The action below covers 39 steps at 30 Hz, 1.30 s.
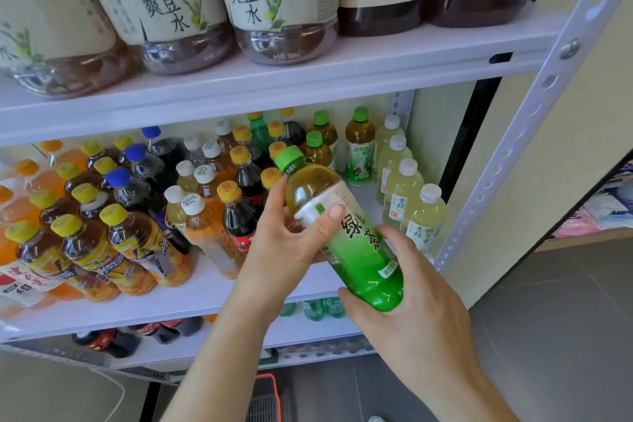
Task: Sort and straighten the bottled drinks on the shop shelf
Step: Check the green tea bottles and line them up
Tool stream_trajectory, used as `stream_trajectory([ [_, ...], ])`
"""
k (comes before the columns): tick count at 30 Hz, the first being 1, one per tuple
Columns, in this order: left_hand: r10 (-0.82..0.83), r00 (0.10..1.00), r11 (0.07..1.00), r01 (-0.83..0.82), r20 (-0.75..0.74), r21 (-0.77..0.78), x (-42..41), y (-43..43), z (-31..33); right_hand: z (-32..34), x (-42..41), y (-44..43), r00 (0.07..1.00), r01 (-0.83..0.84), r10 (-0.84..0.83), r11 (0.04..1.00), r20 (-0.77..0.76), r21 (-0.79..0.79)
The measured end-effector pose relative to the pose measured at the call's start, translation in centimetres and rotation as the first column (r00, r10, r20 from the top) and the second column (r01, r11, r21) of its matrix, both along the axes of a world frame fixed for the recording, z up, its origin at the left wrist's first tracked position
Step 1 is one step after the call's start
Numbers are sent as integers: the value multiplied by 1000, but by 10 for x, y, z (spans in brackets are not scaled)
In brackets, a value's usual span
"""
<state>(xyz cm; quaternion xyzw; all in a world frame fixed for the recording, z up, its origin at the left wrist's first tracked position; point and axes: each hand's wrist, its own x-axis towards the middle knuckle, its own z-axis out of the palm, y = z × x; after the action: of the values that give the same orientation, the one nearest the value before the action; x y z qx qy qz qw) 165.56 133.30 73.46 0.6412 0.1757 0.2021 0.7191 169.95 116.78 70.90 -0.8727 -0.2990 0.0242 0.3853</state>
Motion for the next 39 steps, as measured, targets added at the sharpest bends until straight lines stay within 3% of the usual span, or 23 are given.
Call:
stream_trajectory([
  [4,131,988,987,-123,78,-105,1,-8,-8,7,8,-3,997,-79,81,994,20,-80],
  [8,245,967,939,-221,64,-264,-3,-5,-13,16,35,-13,932,-253,248,967,-266,15],
  [10,249,966,925,-215,71,-314,-4,-4,-13,20,47,-17,786,-318,381,925,-488,209],
  [13,234,969,915,-190,84,-357,-4,-3,-13,23,54,-20,431,-244,569,820,-700,517],
  [16,230,969,905,-179,89,-385,-3,-5,-14,19,53,-20,312,-168,600,798,-737,579],
  [18,233,968,903,-182,89,-390,-1,-6,-12,15,48,-17,314,-121,610,786,-728,606],
  [23,197,971,917,-133,137,-375,8,-11,-6,9,32,-7,430,11,592,752,-682,659],
  [28,55,979,971,-7,196,-240,13,-27,-7,11,28,-4,530,97,535,733,-658,673],
  [32,-4,988,989,27,153,-148,9,-33,-10,7,25,-5,577,134,486,736,-656,663],
  [39,18,992,981,6,125,-194,2,-32,-18,7,22,-5,754,7,406,781,-516,625],
])
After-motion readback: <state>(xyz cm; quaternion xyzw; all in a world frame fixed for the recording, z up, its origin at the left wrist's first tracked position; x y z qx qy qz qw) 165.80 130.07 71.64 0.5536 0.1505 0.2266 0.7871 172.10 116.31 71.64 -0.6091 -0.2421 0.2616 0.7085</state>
